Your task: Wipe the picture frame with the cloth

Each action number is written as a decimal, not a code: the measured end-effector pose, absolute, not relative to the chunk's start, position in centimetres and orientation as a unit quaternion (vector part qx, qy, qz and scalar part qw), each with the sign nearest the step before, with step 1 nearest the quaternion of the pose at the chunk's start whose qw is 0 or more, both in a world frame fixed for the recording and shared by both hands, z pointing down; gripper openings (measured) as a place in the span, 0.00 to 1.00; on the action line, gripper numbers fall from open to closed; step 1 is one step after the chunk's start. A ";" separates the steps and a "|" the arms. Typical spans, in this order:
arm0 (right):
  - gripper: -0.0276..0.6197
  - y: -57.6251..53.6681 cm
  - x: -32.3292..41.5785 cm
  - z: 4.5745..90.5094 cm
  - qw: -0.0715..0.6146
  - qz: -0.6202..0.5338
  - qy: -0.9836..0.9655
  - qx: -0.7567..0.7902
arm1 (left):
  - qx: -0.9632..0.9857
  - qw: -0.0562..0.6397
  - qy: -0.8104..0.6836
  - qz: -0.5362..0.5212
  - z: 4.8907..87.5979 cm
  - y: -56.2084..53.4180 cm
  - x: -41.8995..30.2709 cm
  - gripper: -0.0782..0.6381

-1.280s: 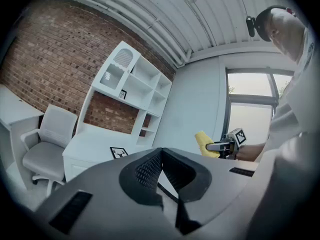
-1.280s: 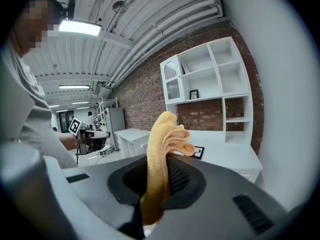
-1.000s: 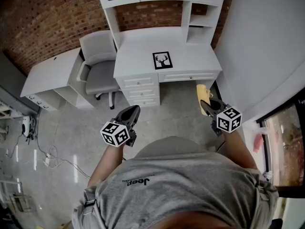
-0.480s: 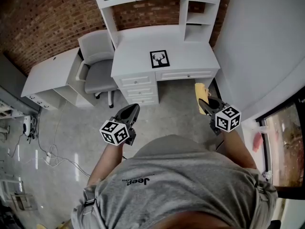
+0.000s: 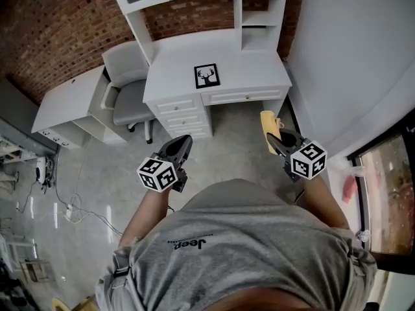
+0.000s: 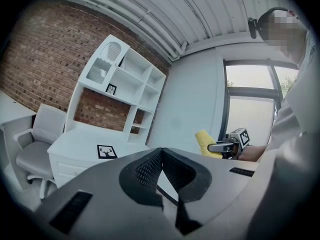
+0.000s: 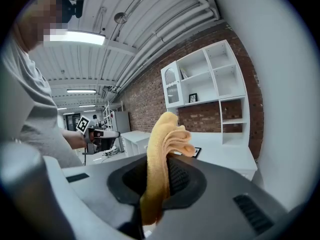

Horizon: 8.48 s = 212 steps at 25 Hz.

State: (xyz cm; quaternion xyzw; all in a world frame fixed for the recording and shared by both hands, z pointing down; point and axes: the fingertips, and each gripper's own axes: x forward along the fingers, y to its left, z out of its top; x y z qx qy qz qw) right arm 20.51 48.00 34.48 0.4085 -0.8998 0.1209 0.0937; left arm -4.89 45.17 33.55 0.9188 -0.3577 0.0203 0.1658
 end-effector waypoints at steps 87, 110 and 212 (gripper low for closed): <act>0.13 -12.5 13.8 55.1 0.251 0.240 -0.882 0.320 | 0.811 0.271 -0.342 0.389 66.2 -14.1 -3.4 0.14; 0.13 -18.3 9.1 64.7 0.423 0.145 -0.848 0.284 | 0.810 0.242 -0.348 0.405 67.4 -14.0 -3.2 0.20; 0.13 -20.5 6.0 66.3 0.466 0.116 -0.822 0.306 | 0.807 0.287 -0.361 0.369 67.8 -14.3 -3.2 0.20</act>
